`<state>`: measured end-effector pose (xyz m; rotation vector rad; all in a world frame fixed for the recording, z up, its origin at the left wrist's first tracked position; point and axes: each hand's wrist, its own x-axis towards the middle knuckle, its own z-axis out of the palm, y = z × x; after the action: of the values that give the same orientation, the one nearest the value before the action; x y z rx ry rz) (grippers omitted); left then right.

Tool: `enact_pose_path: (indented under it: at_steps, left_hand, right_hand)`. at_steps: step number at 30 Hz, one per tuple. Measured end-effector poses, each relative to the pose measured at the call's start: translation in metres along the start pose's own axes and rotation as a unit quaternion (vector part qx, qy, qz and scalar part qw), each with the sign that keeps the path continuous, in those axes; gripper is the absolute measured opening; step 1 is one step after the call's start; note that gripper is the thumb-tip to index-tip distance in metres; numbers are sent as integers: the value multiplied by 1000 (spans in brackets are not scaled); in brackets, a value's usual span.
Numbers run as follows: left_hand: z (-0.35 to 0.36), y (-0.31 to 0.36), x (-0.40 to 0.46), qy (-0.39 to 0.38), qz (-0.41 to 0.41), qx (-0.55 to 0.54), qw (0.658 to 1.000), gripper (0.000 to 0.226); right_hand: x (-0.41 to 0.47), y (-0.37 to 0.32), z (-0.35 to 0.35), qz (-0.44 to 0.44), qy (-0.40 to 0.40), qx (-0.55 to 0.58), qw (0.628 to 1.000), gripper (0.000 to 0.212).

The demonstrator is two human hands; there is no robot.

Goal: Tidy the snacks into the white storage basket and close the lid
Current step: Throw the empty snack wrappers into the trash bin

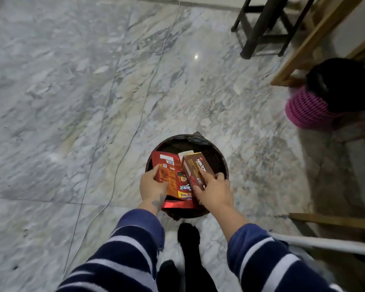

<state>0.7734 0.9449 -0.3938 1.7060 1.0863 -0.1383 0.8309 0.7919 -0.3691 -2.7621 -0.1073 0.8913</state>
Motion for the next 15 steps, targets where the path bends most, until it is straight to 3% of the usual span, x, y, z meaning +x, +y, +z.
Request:
enact_pose_path:
  at_steps: [8,15]
  left_hand:
    - [51,-56,64,-34,-34,61,997,71]
    - [24,11,43,-89,1,131,987,62]
  right_hand:
    - [72,14,64,21,-101,-24,994,65]
    - [59,11,-1,17,-102,-35,994,63]
